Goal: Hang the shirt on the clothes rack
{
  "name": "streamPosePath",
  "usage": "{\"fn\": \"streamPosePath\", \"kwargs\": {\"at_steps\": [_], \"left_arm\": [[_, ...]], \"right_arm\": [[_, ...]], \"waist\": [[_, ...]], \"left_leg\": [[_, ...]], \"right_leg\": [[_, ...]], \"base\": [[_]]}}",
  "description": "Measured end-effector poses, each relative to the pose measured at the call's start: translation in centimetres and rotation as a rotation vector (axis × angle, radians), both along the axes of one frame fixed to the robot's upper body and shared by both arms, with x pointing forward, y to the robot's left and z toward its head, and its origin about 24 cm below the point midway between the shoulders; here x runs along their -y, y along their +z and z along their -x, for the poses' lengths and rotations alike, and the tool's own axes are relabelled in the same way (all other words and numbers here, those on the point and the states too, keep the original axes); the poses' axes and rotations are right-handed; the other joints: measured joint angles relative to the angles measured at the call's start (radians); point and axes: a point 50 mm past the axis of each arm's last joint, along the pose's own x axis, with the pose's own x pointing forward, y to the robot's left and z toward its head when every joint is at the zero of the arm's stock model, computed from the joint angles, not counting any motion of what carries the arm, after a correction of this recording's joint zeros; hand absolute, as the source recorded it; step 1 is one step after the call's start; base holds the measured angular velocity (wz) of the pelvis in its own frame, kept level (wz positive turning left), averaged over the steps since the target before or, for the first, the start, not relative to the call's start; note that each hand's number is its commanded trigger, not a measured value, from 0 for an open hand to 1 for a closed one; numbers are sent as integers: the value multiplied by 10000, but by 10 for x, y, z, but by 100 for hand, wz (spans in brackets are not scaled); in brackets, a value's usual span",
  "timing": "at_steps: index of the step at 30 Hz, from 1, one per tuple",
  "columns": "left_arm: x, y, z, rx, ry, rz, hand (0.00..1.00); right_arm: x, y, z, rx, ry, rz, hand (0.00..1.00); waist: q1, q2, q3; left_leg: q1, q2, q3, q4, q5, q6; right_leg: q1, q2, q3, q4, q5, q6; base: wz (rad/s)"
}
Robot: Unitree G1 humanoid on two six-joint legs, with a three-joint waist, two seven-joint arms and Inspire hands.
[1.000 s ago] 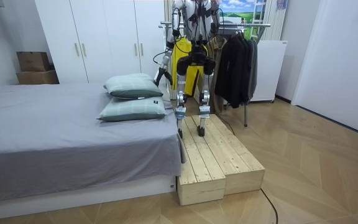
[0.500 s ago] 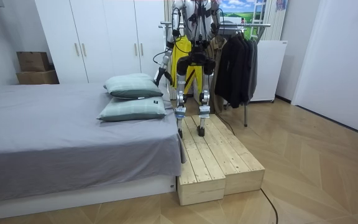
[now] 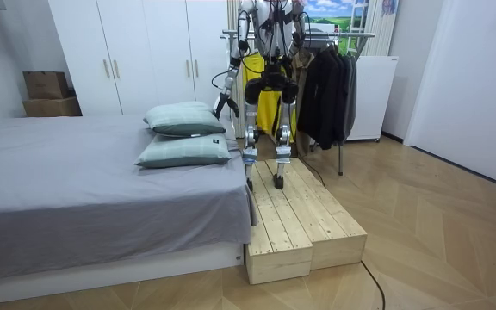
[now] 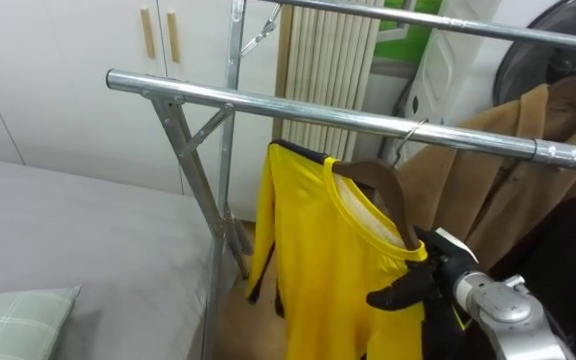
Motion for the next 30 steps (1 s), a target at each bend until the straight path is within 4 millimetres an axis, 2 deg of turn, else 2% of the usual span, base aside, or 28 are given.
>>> {"fn": "streamPosePath", "kwargs": {"at_steps": [8,12,19,30], "left_arm": [[-1,0,0,-58,2,127,0],[-2,0,3,-148,42,206,0],[-2,0,7,-191,231,204,0],[1,-1,9,-175,421,265,0]], "right_arm": [[3,-6,7,-12,-159,13,0],[0,-1,7,368,22,152,0],[-4,-3,26,734,673,1012,0],[-6,4,23,1029,1000,1582,0]], "waist": [[-155,-1,-2],[-321,6,-27],[-533,67,-68],[-600,102,-86]], "left_leg": [[-18,7,85,20,0,0],[-153,14,205,27,14,16],[-117,18,263,25,14,17],[-35,22,504,23,24,26]], "right_leg": [[-33,-13,-12,31,-1,2],[-295,-18,46,189,0,1],[-301,-13,163,217,2,1],[-381,24,531,349,12,29]], "base": [[0],[-9],[-2],[-6]]}}
